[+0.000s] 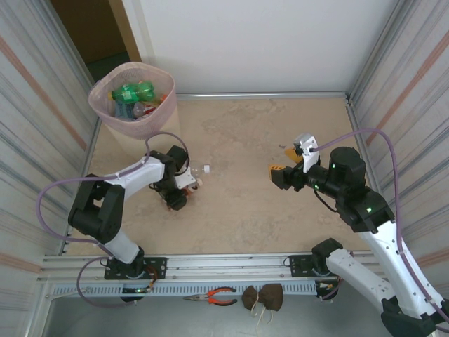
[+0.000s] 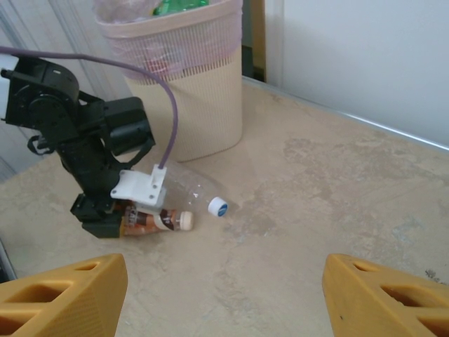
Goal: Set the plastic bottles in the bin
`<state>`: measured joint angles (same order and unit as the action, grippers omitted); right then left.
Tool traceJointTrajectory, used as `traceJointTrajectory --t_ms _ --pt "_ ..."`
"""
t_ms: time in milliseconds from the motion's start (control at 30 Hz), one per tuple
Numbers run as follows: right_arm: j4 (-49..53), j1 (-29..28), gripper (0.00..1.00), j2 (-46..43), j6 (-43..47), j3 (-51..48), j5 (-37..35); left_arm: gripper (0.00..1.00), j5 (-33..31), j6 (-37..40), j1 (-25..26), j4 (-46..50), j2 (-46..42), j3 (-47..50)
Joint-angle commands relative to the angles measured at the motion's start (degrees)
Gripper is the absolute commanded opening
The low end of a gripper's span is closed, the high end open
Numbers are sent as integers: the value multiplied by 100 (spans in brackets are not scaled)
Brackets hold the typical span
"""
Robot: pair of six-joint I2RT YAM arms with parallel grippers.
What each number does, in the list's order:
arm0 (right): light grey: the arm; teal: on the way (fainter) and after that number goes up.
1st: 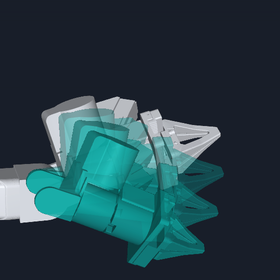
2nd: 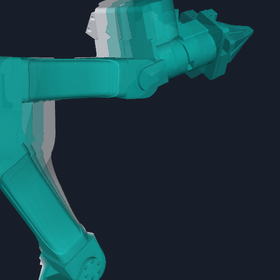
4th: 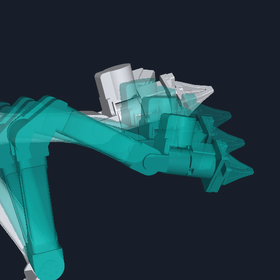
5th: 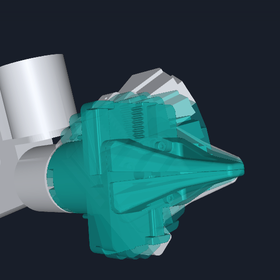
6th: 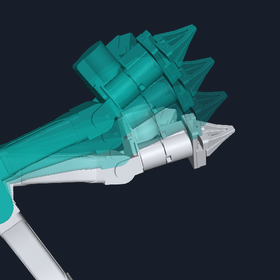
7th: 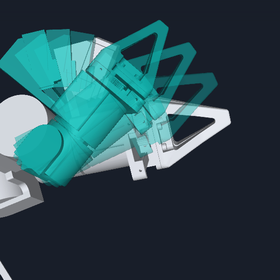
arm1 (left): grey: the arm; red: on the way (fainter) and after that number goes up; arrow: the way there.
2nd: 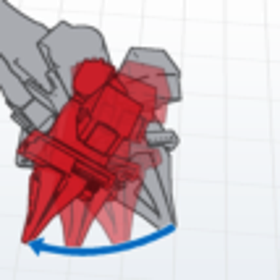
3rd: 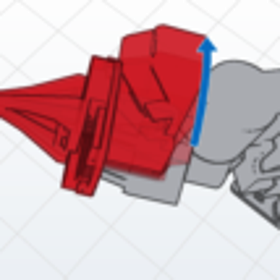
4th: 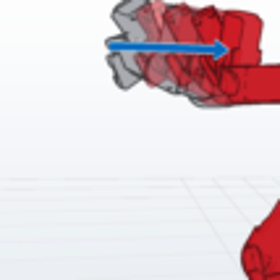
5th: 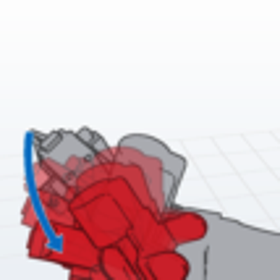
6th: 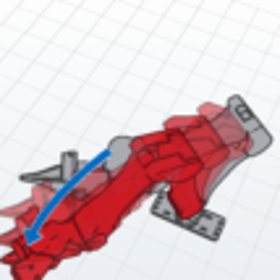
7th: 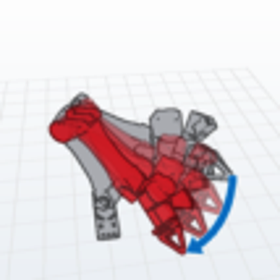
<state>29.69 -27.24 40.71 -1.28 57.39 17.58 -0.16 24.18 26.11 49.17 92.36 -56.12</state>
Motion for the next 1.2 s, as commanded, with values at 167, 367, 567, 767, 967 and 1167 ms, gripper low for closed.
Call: traceJointTrajectory --t_ms 167,367,567,767,967,1167 --pt "85 44 72 -89 -34 94 -140 56 1540 542 308 -28 -616 -44" --pt "114 43 73 -72 23 143 -143 55 2495 630 351 -296 -1324 -133" --pt "89 44 72 -61 8 157 -143 57 3430 220 307 -1352 -2218 -90" --pt "98 43 73 -72 25 172 -167 49 3742 -873 64 -2648 -2821 -167" --pt "68 43 73 -63 15 143 -154 49 2638 -2030 -106 -2952 -2964 -885" --pt "-6 44 73 -38 -20 80 -84 42 2133 -3350 -689 -2224 -2567 -2257"
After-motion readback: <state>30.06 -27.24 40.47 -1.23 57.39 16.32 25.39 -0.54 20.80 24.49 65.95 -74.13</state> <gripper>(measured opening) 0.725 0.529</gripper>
